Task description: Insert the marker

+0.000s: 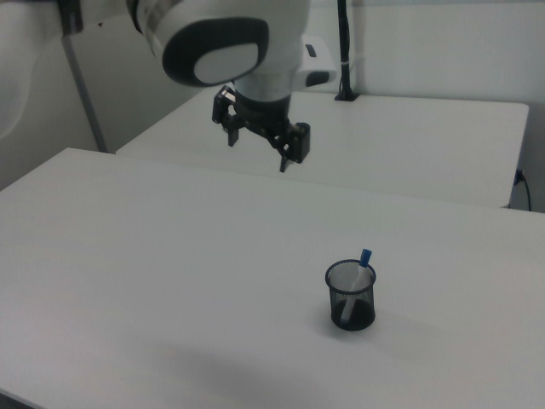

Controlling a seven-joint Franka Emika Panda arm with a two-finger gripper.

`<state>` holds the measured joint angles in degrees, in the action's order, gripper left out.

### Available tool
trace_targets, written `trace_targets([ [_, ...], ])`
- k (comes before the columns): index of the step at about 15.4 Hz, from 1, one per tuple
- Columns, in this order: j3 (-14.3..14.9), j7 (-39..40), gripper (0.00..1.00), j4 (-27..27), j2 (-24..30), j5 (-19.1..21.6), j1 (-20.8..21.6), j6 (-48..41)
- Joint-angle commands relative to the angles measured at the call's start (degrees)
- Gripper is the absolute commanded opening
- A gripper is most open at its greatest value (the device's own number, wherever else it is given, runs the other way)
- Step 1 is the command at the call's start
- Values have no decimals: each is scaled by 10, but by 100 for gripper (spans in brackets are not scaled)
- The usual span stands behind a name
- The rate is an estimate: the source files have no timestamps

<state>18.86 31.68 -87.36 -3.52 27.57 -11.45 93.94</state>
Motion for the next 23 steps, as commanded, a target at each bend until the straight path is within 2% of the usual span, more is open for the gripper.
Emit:
trace_targets([
  [1,-3,-196,100,6,16,-104,77,-15],
  [3,-4,-240,100,5,17,-174,126,-15],
  [5,-3,-246,100,0,24,-220,163,-14],
  [9,1,-250,100,-28,28,-232,189,26],
  [11,-4,-280,100,-45,29,-272,197,72],
  [12,-8,-291,100,-51,27,-290,197,91],
  [14,-35,-290,100,-52,25,-313,189,91],
  [16,-42,-288,100,-58,26,-324,184,84],
  [18,-55,-278,100,-58,30,-324,165,78],
  [21,-102,-267,100,-59,33,-325,124,61],
  [23,-106,-267,100,-59,33,-325,121,62],
])
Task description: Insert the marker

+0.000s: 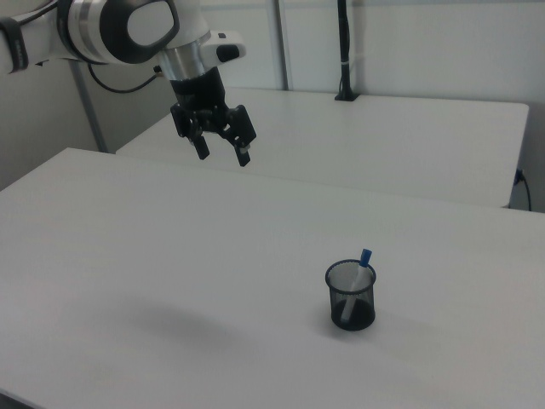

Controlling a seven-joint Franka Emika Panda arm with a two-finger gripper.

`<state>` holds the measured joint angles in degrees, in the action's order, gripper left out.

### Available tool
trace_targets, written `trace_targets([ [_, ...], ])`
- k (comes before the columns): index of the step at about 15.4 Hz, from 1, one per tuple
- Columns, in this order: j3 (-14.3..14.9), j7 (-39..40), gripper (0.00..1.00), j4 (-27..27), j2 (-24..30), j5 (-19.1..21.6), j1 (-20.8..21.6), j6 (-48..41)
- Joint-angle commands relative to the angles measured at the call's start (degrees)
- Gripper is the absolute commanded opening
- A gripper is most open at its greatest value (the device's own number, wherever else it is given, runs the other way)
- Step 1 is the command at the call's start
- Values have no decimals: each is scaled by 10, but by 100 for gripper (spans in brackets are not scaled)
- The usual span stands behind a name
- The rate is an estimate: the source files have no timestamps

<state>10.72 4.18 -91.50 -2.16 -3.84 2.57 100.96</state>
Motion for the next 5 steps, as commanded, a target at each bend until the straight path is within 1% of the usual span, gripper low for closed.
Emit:
trace_targets([
  [1,-25,7,100,-17,19,-11,-20,-8],
  [5,-25,7,100,-17,19,-11,-20,-10],
])
